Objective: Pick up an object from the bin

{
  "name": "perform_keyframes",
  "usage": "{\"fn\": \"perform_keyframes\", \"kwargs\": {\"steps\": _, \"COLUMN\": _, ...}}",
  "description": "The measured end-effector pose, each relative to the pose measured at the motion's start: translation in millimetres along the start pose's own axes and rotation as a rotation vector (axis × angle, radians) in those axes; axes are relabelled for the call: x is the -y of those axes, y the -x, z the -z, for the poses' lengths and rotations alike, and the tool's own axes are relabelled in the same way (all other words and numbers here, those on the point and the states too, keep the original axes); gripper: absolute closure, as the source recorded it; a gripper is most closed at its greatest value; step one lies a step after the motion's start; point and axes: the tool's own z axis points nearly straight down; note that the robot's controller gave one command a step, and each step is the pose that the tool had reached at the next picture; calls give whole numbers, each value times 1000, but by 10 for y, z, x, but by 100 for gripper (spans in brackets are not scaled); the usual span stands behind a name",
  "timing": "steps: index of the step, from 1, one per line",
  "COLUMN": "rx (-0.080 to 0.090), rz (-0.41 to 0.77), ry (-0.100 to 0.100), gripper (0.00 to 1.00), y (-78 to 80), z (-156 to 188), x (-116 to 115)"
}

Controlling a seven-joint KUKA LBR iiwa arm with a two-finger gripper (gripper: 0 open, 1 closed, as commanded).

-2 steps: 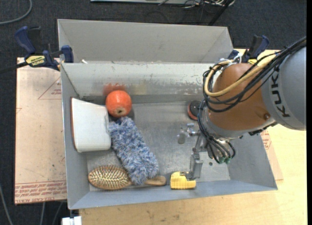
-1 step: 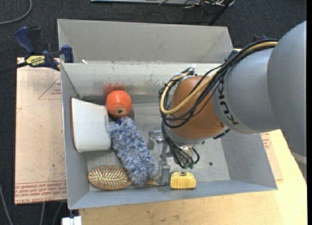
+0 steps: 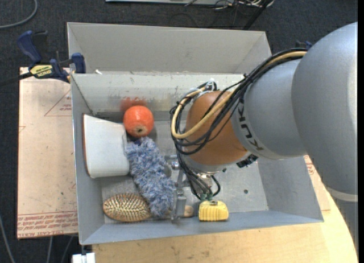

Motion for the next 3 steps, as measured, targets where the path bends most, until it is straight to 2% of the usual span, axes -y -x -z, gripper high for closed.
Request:
{"fn": "perform_keyframes", "kwargs": {"steps": 1, "rx": 12, "rz": 102, "ry": 0, "gripper": 0, "y": 114, "z": 66, "x": -267}}
{"fn": "perform_keyframes", "kwargs": {"steps": 2, "rx": 8, "rz": 323, "ry": 0, "gripper": 0, "y": 58, "z": -222, "x": -542}}
{"fn": "perform_keyframes", "kwargs": {"steps": 3, "rx": 21, "rz": 883, "ry": -2, "gripper": 100, "y": 141, "z": -271, "x": -459}}
